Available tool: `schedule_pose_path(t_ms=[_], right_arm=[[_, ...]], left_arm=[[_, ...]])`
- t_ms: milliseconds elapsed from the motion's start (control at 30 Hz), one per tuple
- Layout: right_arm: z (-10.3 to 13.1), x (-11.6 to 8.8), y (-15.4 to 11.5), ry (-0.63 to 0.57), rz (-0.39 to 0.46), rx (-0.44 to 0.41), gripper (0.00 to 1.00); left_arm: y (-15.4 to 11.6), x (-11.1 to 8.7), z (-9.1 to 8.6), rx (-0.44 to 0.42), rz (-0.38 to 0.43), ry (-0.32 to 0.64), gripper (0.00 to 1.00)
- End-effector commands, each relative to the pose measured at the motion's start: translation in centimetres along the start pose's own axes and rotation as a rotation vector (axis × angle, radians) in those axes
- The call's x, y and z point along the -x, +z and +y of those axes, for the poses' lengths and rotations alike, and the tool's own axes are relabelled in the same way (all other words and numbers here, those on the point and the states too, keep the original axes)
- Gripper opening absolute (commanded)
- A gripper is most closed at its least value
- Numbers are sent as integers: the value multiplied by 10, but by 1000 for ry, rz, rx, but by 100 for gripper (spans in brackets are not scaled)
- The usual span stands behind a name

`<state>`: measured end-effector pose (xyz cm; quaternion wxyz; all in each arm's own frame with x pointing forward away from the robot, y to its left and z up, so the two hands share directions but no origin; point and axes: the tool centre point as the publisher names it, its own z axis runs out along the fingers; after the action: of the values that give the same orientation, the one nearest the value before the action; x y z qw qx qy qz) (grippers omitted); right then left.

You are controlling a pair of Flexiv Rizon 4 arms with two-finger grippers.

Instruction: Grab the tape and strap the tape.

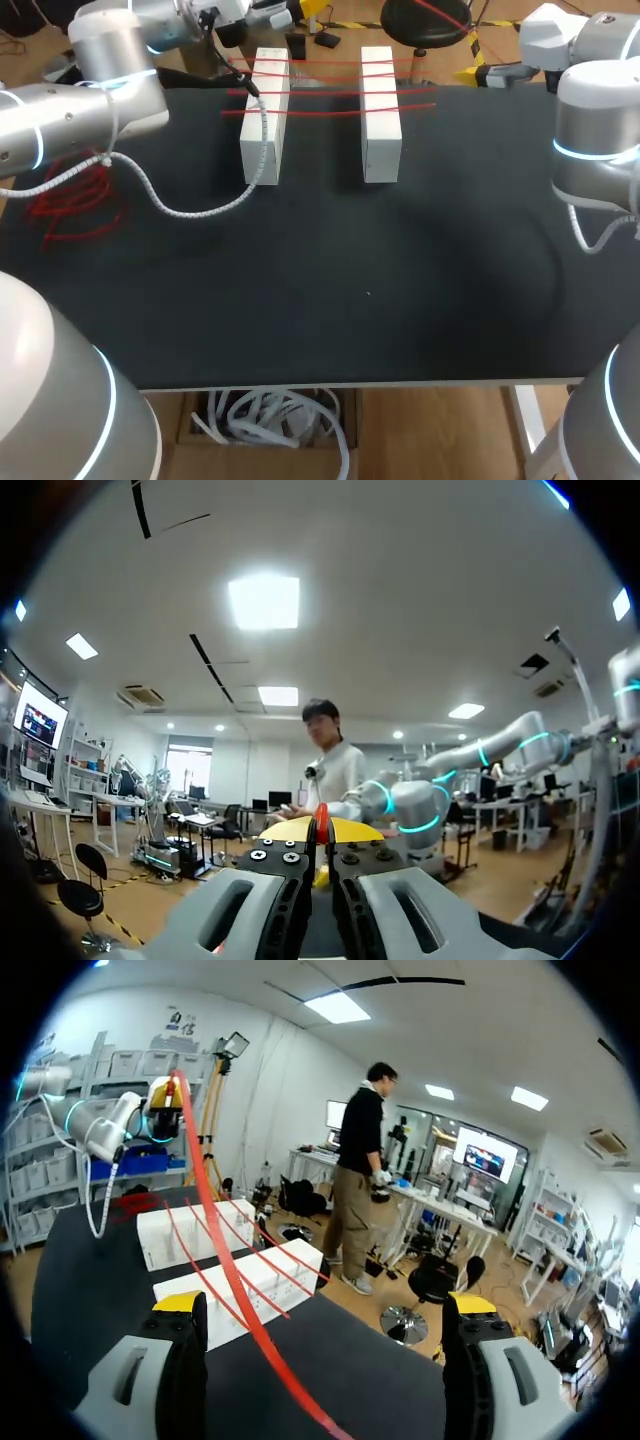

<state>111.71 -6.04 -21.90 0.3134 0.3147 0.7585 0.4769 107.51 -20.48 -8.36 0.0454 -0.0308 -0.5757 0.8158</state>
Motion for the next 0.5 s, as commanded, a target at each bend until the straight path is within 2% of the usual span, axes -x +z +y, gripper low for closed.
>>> schedule_pose_path(t_ms=[33,133,200,267,467,500], right_arm=[[7,11,6,311,-80,-81,100],[-3,18,0,682,-137,-76,100],[-9,15,-4,860,-145,-69,100],[-9,8,-6,1013,-78,6,100],[0,-5,-12,1276,-37,246,100],[2,-7,-13,1285,-34,263,100]], left_arm=[[0,1,1,-3,4,0,0],[0,1,1,-3,4,0,0],[0,1,1,-3,4,0,0],[0,1,1,-3,4,0,0],[0,1,1,-3,4,0,0],[0,1,1,-3,4,0,0]])
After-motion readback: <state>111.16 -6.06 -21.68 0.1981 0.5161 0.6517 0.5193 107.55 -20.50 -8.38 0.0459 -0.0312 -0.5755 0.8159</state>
